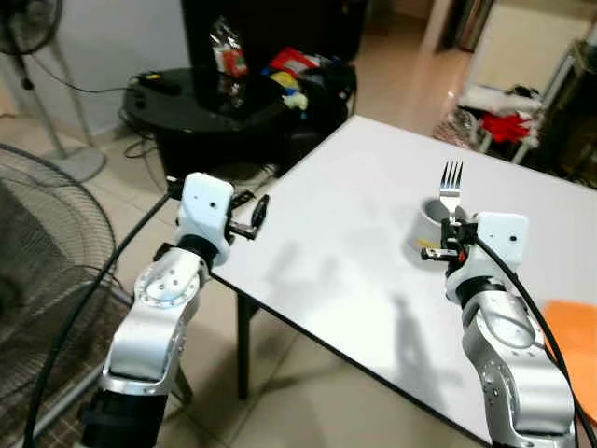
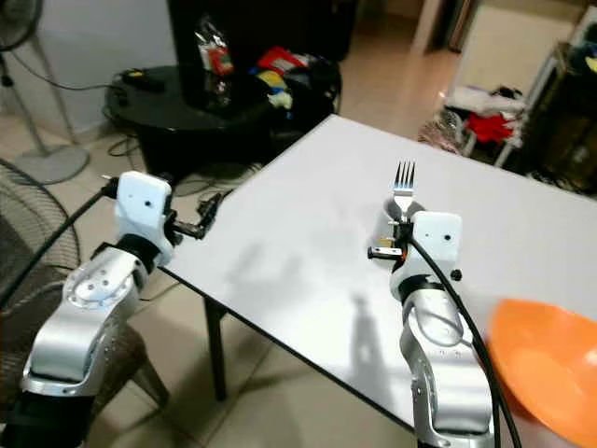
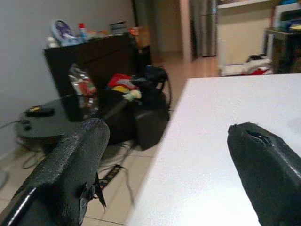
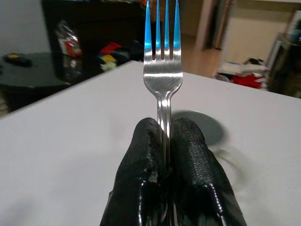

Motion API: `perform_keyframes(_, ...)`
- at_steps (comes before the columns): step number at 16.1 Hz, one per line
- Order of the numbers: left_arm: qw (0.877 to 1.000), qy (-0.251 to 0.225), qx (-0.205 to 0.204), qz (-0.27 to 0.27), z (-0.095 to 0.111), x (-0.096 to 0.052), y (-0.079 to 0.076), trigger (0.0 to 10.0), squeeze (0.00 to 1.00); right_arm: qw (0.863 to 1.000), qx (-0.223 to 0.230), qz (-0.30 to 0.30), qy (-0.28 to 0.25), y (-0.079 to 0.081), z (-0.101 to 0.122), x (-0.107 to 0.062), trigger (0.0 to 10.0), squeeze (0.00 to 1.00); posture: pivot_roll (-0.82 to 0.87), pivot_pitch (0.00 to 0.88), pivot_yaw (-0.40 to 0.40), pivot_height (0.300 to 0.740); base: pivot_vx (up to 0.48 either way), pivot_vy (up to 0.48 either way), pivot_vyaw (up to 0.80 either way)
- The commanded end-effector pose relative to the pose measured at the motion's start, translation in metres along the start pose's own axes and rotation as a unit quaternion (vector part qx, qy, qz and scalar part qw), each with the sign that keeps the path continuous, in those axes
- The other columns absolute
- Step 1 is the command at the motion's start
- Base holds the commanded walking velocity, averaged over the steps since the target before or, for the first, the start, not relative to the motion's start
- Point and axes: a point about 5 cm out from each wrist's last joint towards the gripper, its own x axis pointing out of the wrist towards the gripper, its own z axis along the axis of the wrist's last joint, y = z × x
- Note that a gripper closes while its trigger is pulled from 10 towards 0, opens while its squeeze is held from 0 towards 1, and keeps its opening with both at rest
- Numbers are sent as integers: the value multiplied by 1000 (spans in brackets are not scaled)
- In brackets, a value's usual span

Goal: Setting the table

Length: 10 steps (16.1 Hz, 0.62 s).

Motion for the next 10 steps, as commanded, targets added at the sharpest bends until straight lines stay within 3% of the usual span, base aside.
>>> perform_keyframes(1,1000,1,5,9,1,-1,6,10000,0,1000,9,8,-13,5,6,0,10000,0,44,0,-41,740,349,0,0)
perform_keyframes(8,1000,1,3,6,1,1,5,10000,0,1000,5,4,-13,4,6,-1,10000,0,37,0,-35,740,344,0,0)
perform_keyframes(10,1000,-3,2,7,2,1,4,10000,0,1000,5,2,-12,4,5,-1,10000,0,37,0,-35,740,0,0,0)
